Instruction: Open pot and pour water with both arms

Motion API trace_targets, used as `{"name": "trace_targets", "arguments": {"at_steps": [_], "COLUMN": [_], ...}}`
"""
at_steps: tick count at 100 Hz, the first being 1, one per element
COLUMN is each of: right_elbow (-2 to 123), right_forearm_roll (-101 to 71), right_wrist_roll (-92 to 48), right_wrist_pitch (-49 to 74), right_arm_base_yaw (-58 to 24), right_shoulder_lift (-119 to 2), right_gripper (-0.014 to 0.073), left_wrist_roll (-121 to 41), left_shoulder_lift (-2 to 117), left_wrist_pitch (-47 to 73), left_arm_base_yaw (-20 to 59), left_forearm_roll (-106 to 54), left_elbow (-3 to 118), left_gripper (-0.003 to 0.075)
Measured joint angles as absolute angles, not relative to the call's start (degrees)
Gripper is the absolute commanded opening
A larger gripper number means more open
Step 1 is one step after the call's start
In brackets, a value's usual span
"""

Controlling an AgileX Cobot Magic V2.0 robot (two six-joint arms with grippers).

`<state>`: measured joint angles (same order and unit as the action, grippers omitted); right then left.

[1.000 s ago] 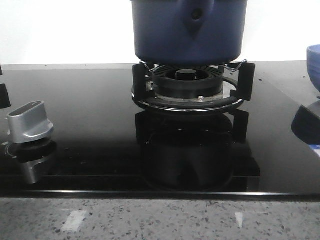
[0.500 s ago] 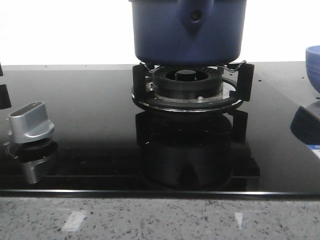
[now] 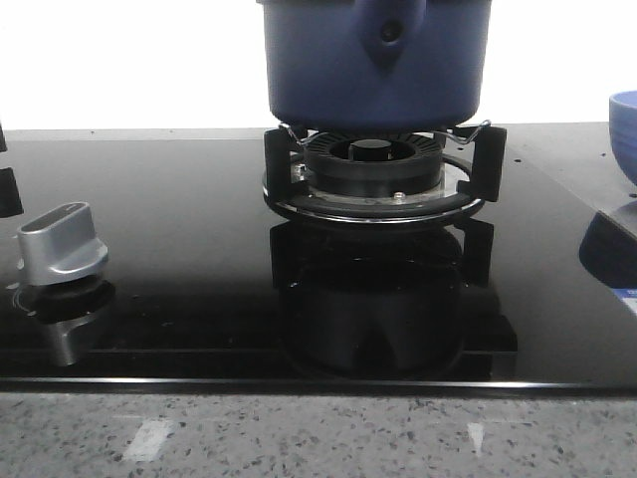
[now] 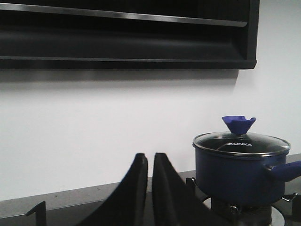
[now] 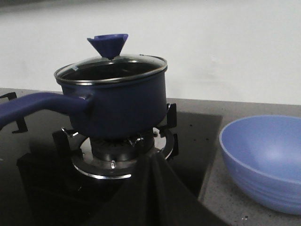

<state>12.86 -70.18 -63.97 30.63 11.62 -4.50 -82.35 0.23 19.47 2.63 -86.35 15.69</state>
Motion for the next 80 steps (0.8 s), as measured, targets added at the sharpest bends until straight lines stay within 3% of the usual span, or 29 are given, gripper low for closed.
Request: {"name": "trace_targets", "arguments": {"at_steps": [80], "right_elbow": [10.6], "right_forearm_roll": [-71.3], "right_wrist_roll": [-64.0], "right_wrist_pitch": [30.5], "right_arm_base_yaw": [11.6], "right_shoulder_lift": [-4.4], "right_gripper": [-0.0056], "left_wrist_roll": [-82.3], "left_shoulder_lift": [-0.3], "left_wrist_pitch": [20.2], "left_arm_base_yaw": [2.6], "left_forearm_roll": [-86.9], "left_elbow": [15.3], "left_gripper": [-0.002]}}
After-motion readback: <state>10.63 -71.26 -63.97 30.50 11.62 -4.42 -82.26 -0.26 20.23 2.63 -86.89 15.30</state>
